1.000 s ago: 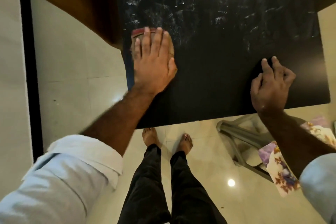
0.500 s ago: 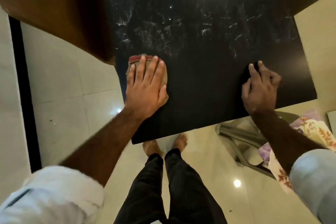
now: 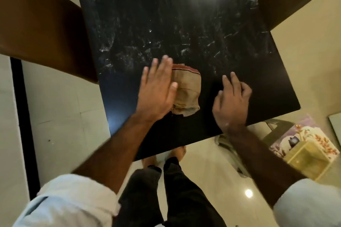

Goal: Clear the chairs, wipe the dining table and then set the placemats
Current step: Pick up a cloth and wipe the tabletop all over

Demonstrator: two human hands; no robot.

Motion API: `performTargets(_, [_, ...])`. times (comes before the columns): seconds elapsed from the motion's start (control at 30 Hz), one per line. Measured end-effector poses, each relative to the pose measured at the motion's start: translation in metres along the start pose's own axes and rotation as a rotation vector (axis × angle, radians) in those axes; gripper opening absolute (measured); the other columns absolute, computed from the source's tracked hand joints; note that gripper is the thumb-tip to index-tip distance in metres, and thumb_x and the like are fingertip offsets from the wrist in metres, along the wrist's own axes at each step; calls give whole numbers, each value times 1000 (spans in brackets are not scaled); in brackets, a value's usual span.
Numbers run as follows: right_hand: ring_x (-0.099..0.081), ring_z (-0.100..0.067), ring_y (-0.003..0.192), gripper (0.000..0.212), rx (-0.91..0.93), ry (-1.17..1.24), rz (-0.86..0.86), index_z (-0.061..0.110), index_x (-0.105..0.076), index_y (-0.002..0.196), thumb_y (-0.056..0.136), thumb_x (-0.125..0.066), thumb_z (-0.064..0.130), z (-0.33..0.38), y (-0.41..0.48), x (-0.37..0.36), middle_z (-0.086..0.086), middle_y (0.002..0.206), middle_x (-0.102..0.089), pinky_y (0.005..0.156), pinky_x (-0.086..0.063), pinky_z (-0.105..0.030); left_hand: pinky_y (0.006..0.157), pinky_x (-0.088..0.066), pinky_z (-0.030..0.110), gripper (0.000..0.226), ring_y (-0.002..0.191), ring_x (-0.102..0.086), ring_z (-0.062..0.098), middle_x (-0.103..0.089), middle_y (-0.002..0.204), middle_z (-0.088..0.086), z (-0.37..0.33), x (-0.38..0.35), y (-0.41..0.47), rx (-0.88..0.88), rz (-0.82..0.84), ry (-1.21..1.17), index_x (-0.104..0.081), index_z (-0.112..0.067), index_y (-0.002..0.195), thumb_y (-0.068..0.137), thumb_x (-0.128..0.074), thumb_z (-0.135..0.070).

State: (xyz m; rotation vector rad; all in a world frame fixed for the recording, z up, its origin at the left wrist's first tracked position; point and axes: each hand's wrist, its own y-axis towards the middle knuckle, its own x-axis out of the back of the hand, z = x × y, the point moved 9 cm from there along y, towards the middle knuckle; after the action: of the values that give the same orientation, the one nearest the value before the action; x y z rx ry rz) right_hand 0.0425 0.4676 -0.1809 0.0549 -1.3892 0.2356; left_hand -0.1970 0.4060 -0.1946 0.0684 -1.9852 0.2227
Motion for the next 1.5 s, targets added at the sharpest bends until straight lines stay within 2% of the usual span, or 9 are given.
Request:
performTargets(0.1, [-29,-36,158,62,200,20,-14,17,-45,165,110,-42,46,91,-12,-6,-12,175,-36,125,-38,-58,139,-4,55,70,172,4,25,-3,186,0,60,0,-17,139,-4,110,-11,-19,177,115,-20,-49])
performTargets(0.23, [-4,-38,170,74,278,-40,118,24,-24,175,110,-36,59,142,-11,-52,-9,184,-10,132,-20,-62,138,-9,56,71,172,5,27,3,186,2,67,-15,-16,130,11,224,-6,-17,178,115,-17,-49])
performTargets(0.53, [2,-46,168,70,91,-117,118,47,-16,173,109,-36,67,33,13,-36,-6,185,0,125,-30,-68,138,-9,57,72,172,7,27,4,186,3,69,-16,-15,144,18,229,-3,-17,178,115,-15,-51])
performTargets(0.7, [-12,-48,166,66,121,-126,14,38,-34,171,110,-36,63,71,78,-43,-11,182,-19,129,-24,-65,138,-8,57,73,172,6,28,4,186,4,67,-16,-16,149,14,240,-3,-16,178,115,-16,-50])
performTargets(0.87, [2,-43,169,67,286,-101,132,42,-25,173,110,-36,65,71,8,-45,-4,185,-6,132,-19,-66,138,-9,57,73,172,6,27,4,186,3,63,-13,-14,145,13,238,-4,-16,178,114,-12,-51])
performTargets(1.0, [4,-43,169,71,63,-84,169,50,-11,173,109,-35,70,-11,13,-34,-1,185,0,126,-25,-70,138,-9,57,73,172,5,27,3,186,4,63,-13,-14,150,8,237,-6,-15,178,114,-12,-51])
performTargets(1.13, [-5,-47,167,68,-50,-90,54,45,-17,173,110,-29,67,-35,93,-19,-5,184,-10,124,-33,-72,138,-9,57,73,172,4,29,1,186,4,63,-13,-13,149,-3,247,-7,-15,177,114,-17,-49])
performTargets(1.33, [-4,-48,167,66,162,-115,33,43,-28,172,110,-33,65,27,81,-34,-6,184,-13,131,-21,-65,138,-8,59,73,172,5,29,2,186,5,60,-14,-15,154,16,248,-7,-14,177,114,-16,-49])
performTargets(1.5, [4,-41,169,68,147,-71,158,48,-18,173,109,-35,68,-15,14,-31,1,185,-2,129,-23,-68,139,-2,56,74,172,6,30,2,186,7,12,-19,18,16,27,251,-11,-12,177,113,-23,-47])
